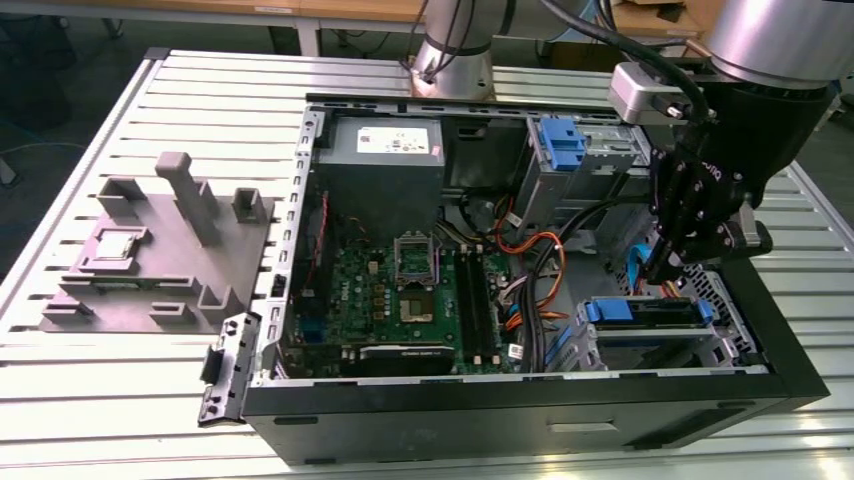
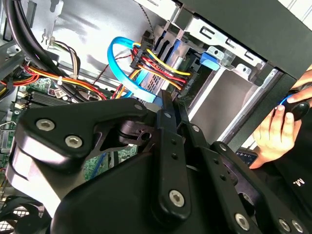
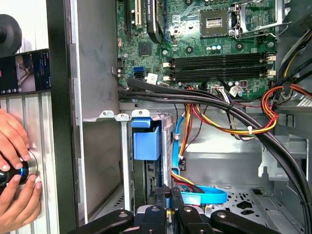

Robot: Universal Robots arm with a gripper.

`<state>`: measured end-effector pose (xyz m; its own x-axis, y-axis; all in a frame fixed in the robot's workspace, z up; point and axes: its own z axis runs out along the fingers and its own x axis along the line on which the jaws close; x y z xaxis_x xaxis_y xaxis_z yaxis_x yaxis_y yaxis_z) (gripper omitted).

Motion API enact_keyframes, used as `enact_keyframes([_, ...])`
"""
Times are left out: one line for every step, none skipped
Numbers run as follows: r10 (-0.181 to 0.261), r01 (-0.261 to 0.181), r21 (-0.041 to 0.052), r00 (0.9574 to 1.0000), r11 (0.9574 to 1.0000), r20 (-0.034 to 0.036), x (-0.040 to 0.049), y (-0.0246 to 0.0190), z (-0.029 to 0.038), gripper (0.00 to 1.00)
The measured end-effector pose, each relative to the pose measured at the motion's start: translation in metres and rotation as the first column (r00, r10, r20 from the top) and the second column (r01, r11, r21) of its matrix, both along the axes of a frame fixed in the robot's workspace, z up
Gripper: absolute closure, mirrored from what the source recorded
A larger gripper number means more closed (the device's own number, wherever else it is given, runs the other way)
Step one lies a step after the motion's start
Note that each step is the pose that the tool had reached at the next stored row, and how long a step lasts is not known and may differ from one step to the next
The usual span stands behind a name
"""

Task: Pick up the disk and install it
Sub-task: 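Insert the second disk wire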

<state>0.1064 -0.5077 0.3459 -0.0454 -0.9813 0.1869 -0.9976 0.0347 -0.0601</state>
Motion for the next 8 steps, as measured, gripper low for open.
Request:
enact_keyframes([0.000,0.000,0.0000,1.0000,1.0000,0.0000,0.0000,0.0000,0.0000,0.84])
enact_keyframes([0.000,0.000,0.0000,1.0000,1.0000,0.0000,0.0000,0.0000,0.0000,0.84])
enact_keyframes([0.000,0.000,0.0001,1.0000,1.0000,0.0008,-0.0004,0.0000,0.0000,0.84])
enact_keyframes([0.000,0.000,0.0000,1.0000,1.0000,0.0036,-0.0014,0.0000,0.0000,0.84])
enact_keyframes([0.000,0.000,0.0002,1.0000,1.0000,0.0088,-0.0028,-0.0002,0.0001,0.84])
enact_keyframes([0.000,0.000,0.0010,0.9999,1.0000,0.0141,-0.0038,-0.0005,0.0000,0.84])
enact_keyframes([0.001,-0.001,0.0023,0.9998,1.0000,0.0192,-0.0044,-0.0011,0.0000,0.84])
enact_keyframes([0.001,-0.001,0.0042,0.9997,1.0000,0.0233,-0.0047,-0.0021,0.0000,0.84])
